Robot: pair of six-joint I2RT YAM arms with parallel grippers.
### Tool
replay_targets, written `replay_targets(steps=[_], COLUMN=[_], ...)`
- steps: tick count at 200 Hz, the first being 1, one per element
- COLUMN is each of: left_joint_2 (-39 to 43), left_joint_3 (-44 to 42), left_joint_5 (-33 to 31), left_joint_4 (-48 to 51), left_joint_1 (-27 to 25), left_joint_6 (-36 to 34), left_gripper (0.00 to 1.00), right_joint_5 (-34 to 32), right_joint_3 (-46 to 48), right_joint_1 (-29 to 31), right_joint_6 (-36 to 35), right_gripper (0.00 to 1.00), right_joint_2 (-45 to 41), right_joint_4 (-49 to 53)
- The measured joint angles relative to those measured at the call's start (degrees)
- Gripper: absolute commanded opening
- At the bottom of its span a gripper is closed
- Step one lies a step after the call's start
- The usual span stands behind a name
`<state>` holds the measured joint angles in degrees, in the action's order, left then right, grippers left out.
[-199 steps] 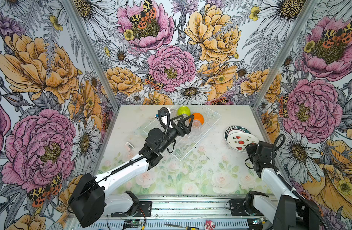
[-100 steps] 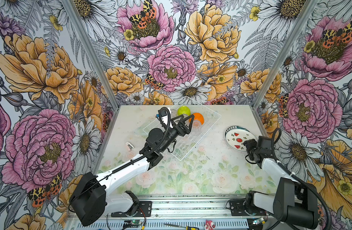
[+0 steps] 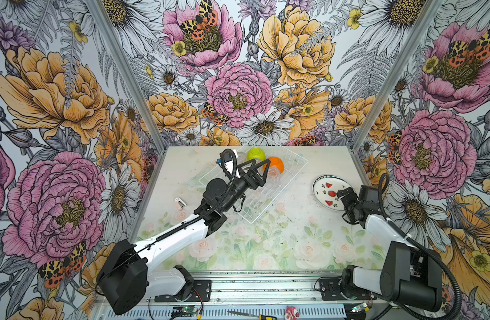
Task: Unload the mixed dishes from the dish rack
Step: 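Lower the watermelon-print plate flat onto the banded plate and open the right gripper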
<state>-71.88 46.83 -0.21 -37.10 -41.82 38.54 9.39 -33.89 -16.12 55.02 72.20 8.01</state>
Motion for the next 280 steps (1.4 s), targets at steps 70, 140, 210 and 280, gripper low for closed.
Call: replay_targets(steps=[70, 140, 210, 280], left_joint_2=[1.79, 2.51, 12.59, 7.85], left_joint_3=[-1.79, -2.38, -1.51, 4.94], left_joint_5=[-0.02, 0.22, -1.62, -10.82], left_joint_4=[0.04, 2.56, 22.14, 43.15], left_joint_1=[1.73, 3.34, 6.49, 6.97], left_joint_6=[0.02, -0.22, -11.04, -21.62], left_gripper=[0.99, 0.99, 0.99, 0.99], right_joint_5=[0.61, 0.55, 0.72, 4.81], right_joint_3=[-3.06, -5.77, -6.25, -4.37], right_joint_1=[-0.74, -1.09, -2.01, -2.01], right_joint_6=[-2.05, -4.9, -12.39, -17.64], right_gripper=[0.99, 0.99, 0.99, 0.99], right_joint_2=[3.8, 7.15, 2.97, -5.66], right_joint_4=[0.98, 1.64, 1.9, 1.38])
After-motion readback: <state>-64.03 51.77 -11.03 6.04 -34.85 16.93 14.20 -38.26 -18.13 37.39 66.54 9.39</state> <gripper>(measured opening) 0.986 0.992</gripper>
